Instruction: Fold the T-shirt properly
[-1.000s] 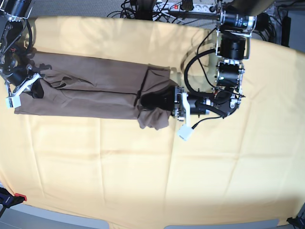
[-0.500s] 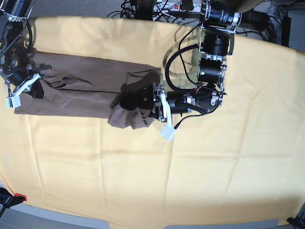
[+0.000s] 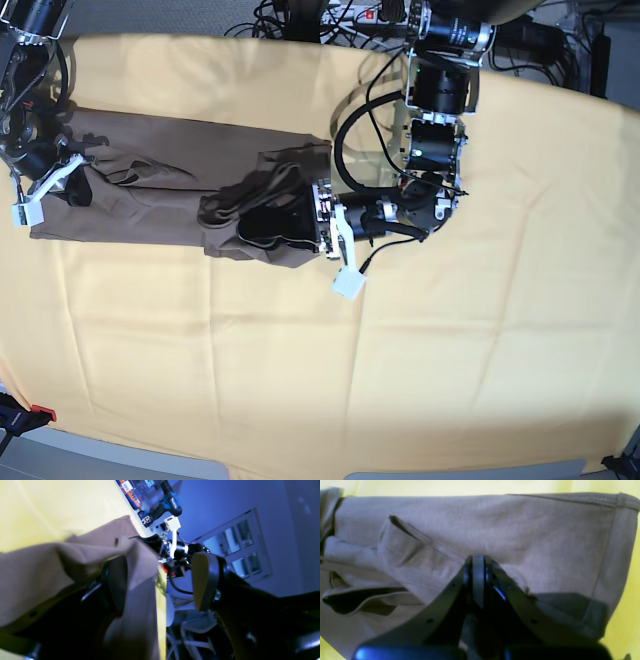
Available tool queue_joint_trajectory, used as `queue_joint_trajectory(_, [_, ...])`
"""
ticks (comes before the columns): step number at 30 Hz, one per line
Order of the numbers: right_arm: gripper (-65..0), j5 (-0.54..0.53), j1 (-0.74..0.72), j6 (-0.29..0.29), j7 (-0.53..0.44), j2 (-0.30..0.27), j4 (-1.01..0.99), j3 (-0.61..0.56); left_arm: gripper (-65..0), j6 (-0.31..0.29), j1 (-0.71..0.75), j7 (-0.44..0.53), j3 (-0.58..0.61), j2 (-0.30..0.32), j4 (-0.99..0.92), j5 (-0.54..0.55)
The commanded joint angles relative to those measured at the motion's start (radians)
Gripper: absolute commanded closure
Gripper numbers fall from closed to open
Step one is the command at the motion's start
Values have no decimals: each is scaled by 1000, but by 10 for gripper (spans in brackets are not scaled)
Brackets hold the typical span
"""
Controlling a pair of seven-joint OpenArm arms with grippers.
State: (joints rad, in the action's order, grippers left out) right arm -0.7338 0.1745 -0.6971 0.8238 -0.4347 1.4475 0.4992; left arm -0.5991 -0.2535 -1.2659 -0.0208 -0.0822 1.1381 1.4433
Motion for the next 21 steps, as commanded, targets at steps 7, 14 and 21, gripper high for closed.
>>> queue_joint_trajectory(7, [-37,-7,-6,-1,2,-20,9,5,-409,-42,-16,-6,6,-75,14,40])
queue_joint_trajectory(14, [-37,-75,-10,-1,-1,-27,10,5,0,-93,-71,-130,-39,-75,14,40])
queue_joint_trajectory(21, [-97,-81,-89,-1,0,-39,10,24,0,-99,-82,-130,-68,-35,14,40])
